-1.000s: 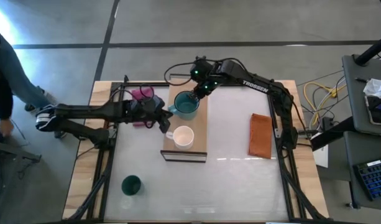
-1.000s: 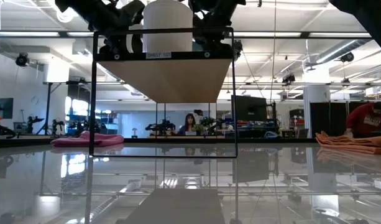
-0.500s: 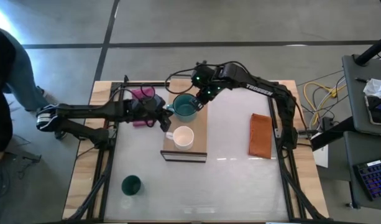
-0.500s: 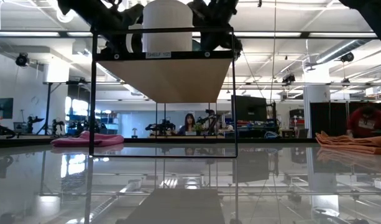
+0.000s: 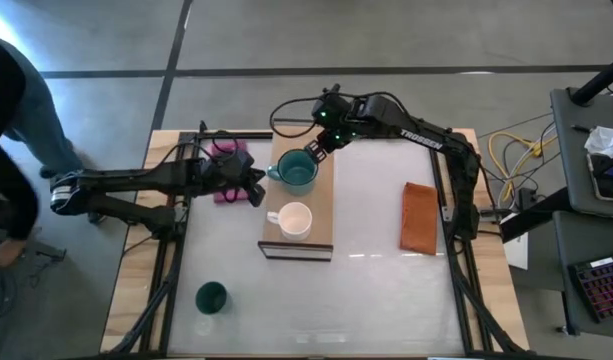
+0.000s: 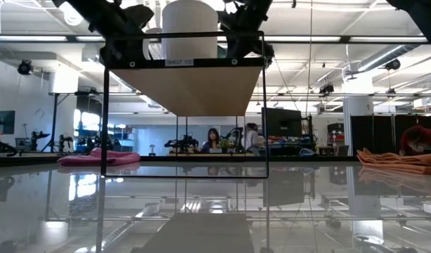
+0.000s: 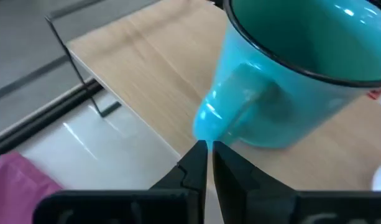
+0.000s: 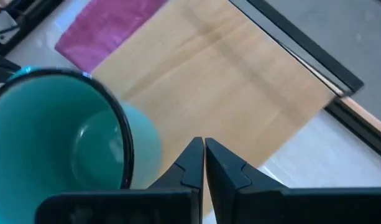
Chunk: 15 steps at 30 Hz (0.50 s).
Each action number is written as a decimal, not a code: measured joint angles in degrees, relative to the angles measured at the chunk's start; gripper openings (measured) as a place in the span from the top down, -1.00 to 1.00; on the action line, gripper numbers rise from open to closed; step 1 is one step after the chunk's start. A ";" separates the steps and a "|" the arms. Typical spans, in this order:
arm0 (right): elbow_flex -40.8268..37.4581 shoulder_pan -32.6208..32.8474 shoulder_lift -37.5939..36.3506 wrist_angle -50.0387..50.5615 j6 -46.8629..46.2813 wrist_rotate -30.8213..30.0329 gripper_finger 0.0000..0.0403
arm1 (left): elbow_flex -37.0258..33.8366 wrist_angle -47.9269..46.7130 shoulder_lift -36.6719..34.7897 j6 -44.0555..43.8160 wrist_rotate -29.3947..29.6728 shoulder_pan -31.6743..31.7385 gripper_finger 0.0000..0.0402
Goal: Stack small to large cups/mugs on shelf
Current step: Put the blue mug on the shelf
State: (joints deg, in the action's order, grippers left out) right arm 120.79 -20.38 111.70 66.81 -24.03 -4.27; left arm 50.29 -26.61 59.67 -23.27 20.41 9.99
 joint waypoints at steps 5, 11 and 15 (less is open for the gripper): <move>-2.99 -0.39 0.11 -1.76 -0.93 0.20 0.96 | 0.79 0.63 -0.65 0.07 2.03 0.95 0.95; -4.57 -0.26 0.11 -2.35 -1.51 1.66 0.96 | -0.12 2.13 0.39 1.02 3.73 4.15 0.95; -4.24 -0.07 0.11 -2.91 -1.52 1.82 0.96 | -0.22 4.50 2.87 4.87 0.94 5.52 0.95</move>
State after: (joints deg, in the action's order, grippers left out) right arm 116.55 -20.45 111.81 63.90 -25.55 -2.45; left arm 50.06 -22.11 62.54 -18.40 21.36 15.51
